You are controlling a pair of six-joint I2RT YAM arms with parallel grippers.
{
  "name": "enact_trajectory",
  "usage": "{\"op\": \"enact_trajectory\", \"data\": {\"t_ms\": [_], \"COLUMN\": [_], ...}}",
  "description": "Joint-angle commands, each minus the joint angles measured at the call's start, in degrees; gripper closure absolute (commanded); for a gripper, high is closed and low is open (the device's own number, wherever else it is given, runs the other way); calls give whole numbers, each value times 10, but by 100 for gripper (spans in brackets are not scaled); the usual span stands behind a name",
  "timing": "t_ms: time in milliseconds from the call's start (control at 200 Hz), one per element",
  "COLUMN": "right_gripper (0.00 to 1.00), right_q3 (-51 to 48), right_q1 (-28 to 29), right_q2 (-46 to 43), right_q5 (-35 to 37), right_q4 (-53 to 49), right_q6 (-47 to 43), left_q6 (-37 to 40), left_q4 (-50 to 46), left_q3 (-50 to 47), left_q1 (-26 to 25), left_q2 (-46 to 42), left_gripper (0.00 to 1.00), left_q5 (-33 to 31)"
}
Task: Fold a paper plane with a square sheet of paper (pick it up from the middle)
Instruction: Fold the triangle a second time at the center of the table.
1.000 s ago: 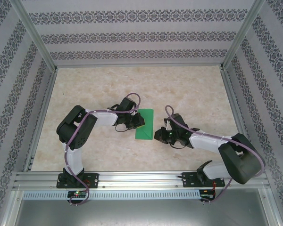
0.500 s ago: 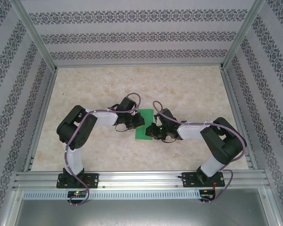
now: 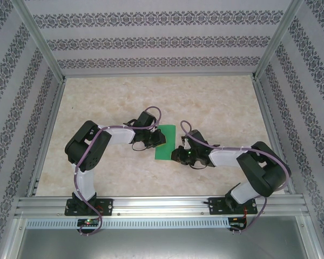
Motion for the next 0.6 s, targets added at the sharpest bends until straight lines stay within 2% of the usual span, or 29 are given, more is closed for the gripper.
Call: {"op": "enact_trajectory", "data": {"t_ms": [0, 160, 275, 430, 594], "right_gripper": [81, 80, 69, 59, 59], "right_q3": [-7, -1, 4, 10, 22], "right_q1": [-5, -7, -11, -23, -27], "right_q2": [-31, -83, -101, -91, -50], "right_q5": [26, 60, 88, 90, 70], "right_q4": [-49, -54, -64, -41, 3], "right_q6": [-7, -3, -1, 10, 20], "left_q6": [21, 29, 34, 39, 42], "left_q4": [-50, -55, -56, -64, -65], "left_q3": [0, 10, 16, 26, 26], "left_q1": [-4, -4, -5, -5, -5], "left_q2": [22, 12, -1, -15, -31], "left_gripper": [85, 83, 82, 79, 76], "left_q5": [-25, -16, -8, -1, 2]}}
